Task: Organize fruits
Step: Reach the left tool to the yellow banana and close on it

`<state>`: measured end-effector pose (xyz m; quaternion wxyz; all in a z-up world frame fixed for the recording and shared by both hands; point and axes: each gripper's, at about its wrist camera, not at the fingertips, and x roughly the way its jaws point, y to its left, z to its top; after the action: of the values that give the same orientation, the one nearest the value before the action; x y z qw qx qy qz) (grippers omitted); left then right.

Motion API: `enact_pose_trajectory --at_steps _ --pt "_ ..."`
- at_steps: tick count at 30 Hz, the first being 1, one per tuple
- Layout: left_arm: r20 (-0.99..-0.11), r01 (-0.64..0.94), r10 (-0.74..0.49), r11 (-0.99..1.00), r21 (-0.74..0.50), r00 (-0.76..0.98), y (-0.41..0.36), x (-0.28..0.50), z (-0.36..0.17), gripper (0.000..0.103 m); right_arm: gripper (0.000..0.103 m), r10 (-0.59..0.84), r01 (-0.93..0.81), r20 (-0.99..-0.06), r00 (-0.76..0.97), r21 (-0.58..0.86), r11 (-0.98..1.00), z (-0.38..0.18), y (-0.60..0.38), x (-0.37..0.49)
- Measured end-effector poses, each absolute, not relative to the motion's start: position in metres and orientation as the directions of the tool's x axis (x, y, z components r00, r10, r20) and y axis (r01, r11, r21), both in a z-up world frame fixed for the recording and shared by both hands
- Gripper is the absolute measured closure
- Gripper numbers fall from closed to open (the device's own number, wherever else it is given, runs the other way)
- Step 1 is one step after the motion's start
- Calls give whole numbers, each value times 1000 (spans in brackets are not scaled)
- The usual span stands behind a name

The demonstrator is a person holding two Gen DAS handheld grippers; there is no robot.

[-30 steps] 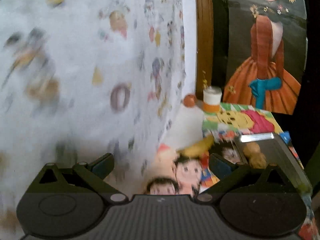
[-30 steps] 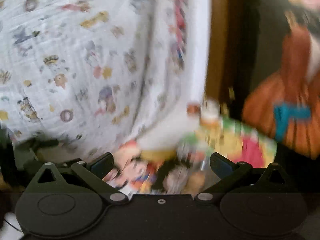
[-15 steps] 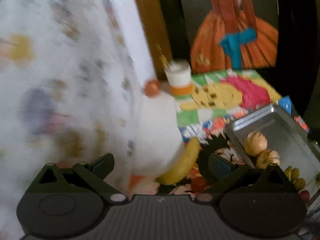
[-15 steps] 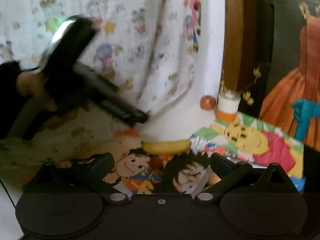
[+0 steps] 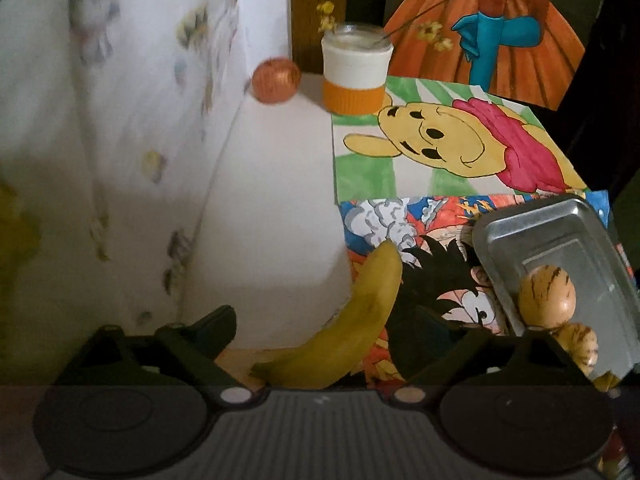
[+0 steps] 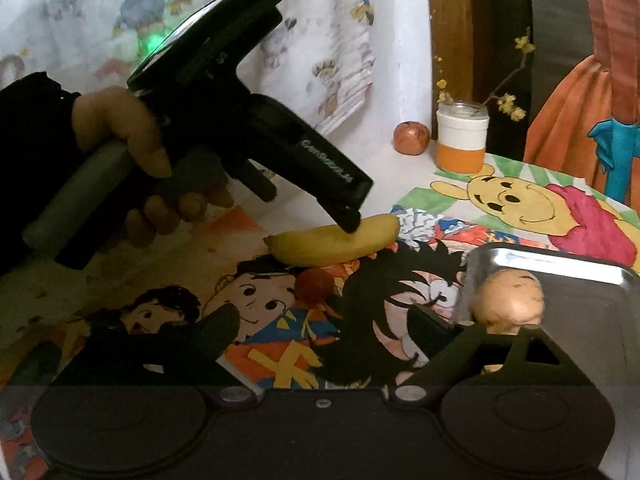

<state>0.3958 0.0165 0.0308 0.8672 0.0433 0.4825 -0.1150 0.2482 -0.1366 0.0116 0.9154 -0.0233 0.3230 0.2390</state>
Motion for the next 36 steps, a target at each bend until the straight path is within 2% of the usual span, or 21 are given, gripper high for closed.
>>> enact_pose_trajectory --at_steps 4,9,13,17,26,30,36 --pt "-856 255 -195 964 -77 478 19 404 20 17 22 414 -470 -618 668 81 879 0 -121 263" --pt "-872 269 -214 958 -100 441 18 409 10 34 32 417 -500 -640 646 58 864 -12 -106 279" --pt "-874 269 -243 954 -135 422 20 412 6 38 42 407 -498 -652 640 51 865 -20 -101 289" --pt "-873 285 -268 945 -157 408 20 413 6 48 49 400 -496 -651 645 41 867 -24 -98 296" --pt "-872 294 -281 941 -168 402 20 414 6 51 60 402 -495 -638 657 36 868 -29 -94 301" --pt "-871 294 -281 941 -168 402 19 414 6 54 68 401 -491 -632 663 37 870 -28 -93 301" --pt "-869 286 -278 944 -167 410 16 413 8 59 69 408 -492 -629 662 47 869 -28 -95 302"
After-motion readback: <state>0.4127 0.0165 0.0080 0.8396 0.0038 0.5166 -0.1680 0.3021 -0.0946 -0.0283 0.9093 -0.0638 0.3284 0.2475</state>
